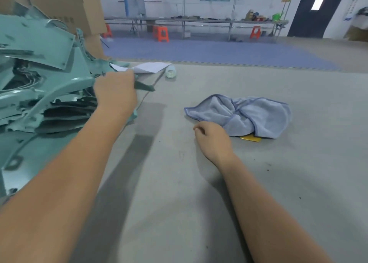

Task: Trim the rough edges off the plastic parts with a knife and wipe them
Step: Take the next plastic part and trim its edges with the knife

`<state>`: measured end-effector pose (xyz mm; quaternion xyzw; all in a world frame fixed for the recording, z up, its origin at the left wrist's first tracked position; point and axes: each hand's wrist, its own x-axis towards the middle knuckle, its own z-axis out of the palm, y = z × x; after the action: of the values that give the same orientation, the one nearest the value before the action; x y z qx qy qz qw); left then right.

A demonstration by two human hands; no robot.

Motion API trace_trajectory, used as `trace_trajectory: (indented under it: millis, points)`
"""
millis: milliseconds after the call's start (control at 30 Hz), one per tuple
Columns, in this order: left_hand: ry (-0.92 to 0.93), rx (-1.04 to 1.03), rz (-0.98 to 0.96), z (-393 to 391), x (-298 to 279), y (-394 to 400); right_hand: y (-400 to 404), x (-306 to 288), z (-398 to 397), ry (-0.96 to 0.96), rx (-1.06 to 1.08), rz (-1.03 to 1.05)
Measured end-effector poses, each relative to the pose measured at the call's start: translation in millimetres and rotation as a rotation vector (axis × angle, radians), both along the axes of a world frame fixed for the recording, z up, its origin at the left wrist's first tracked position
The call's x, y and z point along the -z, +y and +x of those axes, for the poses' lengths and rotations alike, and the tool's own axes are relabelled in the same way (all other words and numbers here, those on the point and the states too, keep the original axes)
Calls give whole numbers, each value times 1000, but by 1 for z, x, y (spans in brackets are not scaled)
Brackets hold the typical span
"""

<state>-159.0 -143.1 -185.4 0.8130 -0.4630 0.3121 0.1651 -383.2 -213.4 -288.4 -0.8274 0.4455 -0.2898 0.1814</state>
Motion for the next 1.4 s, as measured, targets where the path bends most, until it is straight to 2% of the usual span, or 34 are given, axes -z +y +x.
trace_trajectory:
  millis: [67, 133, 233, 267, 433, 500, 667, 767, 833, 900, 1000, 1100, 1167, 1233, 1333, 1400]
  points:
    - [-45, 172, -74, -23, 7, -10, 0, -2, -9, -20, 75, -39]
    - [-65, 315, -59, -51, 24, -20, 1, -4, -15, -55, 161, -116]
    - [25, 452, 3, -88, 67, -27, -3, -11, -19, -264, 356, -153]
    - [72, 478, 29, -97, 82, -27, -6, -12, -22, -278, 391, -154]
    - [178, 508, -10, -107, 105, -35, -23, -8, -43, 61, 376, -16]
    - [222, 511, -45, -107, 104, -35, -31, -7, -44, 118, 368, -31]
    - [434, 506, -178, -102, 104, -35, -66, -19, -35, 17, 404, -109]
    - [477, 590, -238, -102, 103, -36, -90, -24, -30, -183, 260, 46]
    - [501, 692, -218, -107, 102, -39, -104, -28, -30, -103, 264, 46]
    - [491, 762, -84, -111, 105, -42, -116, -30, -34, -69, 331, 17]
    - [458, 820, 92, -113, 107, -40, -124, -31, -40, -78, 319, 110]
    - [635, 987, -46, -114, 97, -34, -115, -32, -49, -157, 286, 238]
    - [627, 859, -148, -110, 92, -34, -104, -29, -56, -275, 281, 271]
    - [528, 550, -170, -97, 90, -33, -89, -22, -64, -360, 307, 217]
    - [395, 185, 32, -72, 95, -25, -69, -14, -79, -360, 446, 121]
    - [410, 99, 120, -62, 96, -18, -60, -12, -88, -279, 520, 150]
